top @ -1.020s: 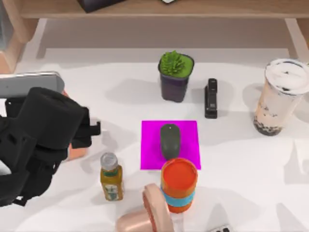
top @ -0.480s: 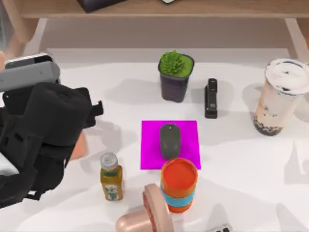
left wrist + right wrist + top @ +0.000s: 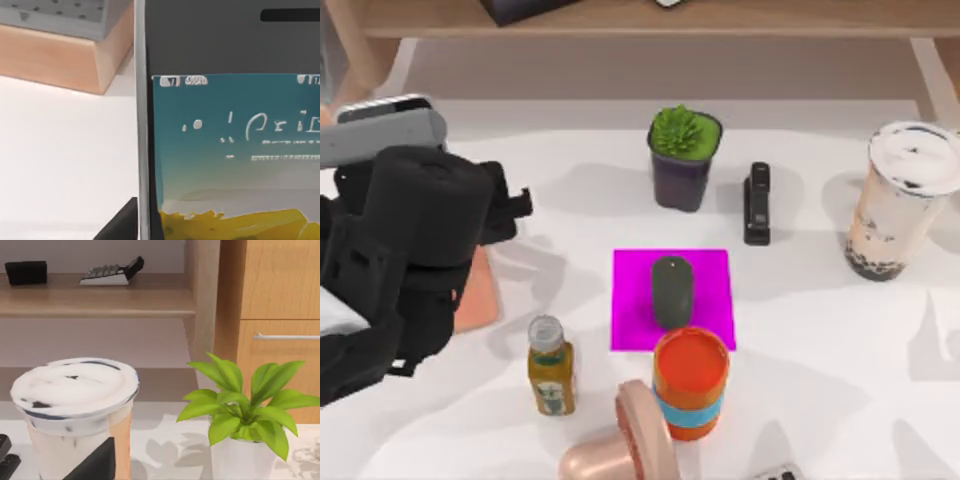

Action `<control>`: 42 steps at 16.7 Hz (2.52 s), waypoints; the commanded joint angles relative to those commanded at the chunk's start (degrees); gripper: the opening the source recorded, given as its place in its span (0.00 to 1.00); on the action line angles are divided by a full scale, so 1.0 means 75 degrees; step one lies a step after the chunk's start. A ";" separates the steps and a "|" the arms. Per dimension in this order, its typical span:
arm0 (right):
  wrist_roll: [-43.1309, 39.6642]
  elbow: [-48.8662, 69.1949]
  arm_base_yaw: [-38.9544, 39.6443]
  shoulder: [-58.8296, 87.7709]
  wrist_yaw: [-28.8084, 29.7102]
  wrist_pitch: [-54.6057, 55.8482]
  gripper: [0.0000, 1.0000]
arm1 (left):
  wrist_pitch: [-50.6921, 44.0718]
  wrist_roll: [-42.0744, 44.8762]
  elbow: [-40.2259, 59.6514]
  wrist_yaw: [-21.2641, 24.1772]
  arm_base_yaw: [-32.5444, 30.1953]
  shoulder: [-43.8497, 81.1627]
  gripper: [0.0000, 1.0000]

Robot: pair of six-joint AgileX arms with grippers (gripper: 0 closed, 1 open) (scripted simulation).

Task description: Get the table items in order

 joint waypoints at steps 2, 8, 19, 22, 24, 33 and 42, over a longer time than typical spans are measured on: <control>0.0000 0.0000 0.0000 0.0000 0.0000 0.0000 1.00 | 0.0454 0.0186 -0.0042 0.0226 0.0259 0.0289 0.00; 0.0000 0.0000 0.0000 0.0000 0.0000 0.0000 1.00 | 0.0792 0.0296 -0.0089 0.0400 0.0449 0.0501 0.00; 0.0000 0.0000 0.0000 0.0000 0.0000 0.0000 1.00 | 0.0792 0.0296 -0.0089 0.0400 0.0449 0.0501 0.83; 0.0000 0.0000 0.0000 0.0000 0.0000 0.0000 1.00 | 0.0792 0.0296 -0.0089 0.0400 0.0449 0.0501 1.00; 0.0000 0.0000 0.0000 0.0000 0.0000 0.0000 1.00 | 0.0792 0.0296 -0.0089 0.0400 0.0449 0.0501 1.00; 0.0000 0.0000 0.0000 0.0000 0.0000 0.0000 1.00 | 0.0555 0.0146 -0.0229 0.0257 0.0265 0.0229 1.00; 0.0000 0.0000 0.0000 0.0000 0.0000 0.0000 1.00 | 0.0033 -0.0187 -0.0503 -0.0059 -0.0101 -0.0350 1.00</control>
